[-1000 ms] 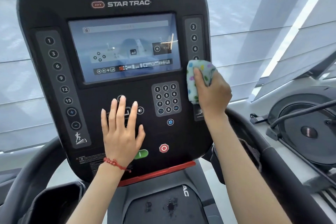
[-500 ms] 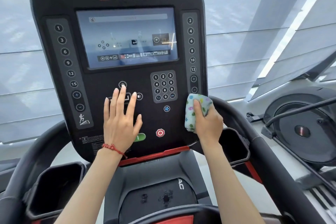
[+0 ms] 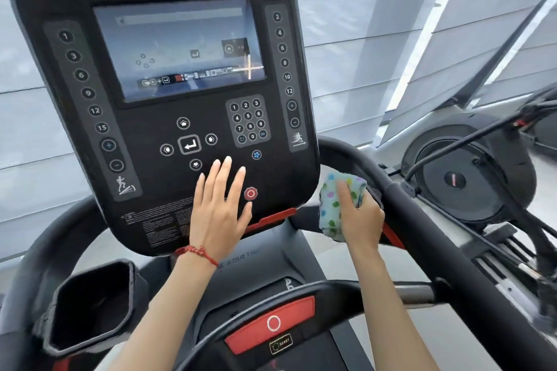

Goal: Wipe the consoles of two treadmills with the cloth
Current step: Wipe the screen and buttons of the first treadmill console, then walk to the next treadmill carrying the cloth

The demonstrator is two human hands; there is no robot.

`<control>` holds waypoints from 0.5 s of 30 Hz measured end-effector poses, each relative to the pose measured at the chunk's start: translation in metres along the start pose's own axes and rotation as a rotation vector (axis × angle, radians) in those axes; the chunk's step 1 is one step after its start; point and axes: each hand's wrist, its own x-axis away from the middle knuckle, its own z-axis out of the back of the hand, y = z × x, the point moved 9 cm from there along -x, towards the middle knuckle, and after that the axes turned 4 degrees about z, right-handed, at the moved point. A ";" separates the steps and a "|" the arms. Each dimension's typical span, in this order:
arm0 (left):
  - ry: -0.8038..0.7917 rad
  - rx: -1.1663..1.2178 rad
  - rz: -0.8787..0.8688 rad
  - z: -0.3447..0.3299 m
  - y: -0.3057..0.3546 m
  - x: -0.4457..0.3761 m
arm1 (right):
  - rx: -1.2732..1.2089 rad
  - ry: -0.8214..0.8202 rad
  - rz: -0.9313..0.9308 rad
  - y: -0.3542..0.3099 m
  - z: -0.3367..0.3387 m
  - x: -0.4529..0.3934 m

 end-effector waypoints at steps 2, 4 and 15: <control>-0.021 0.053 -0.042 -0.001 0.010 0.004 | 0.002 0.040 -0.032 0.006 0.014 0.013; -0.045 0.106 -0.084 -0.001 0.020 0.008 | -0.004 0.091 -0.062 0.009 0.031 0.029; -0.187 0.341 -0.394 0.000 0.132 0.046 | 0.033 0.443 -0.194 0.053 0.162 0.129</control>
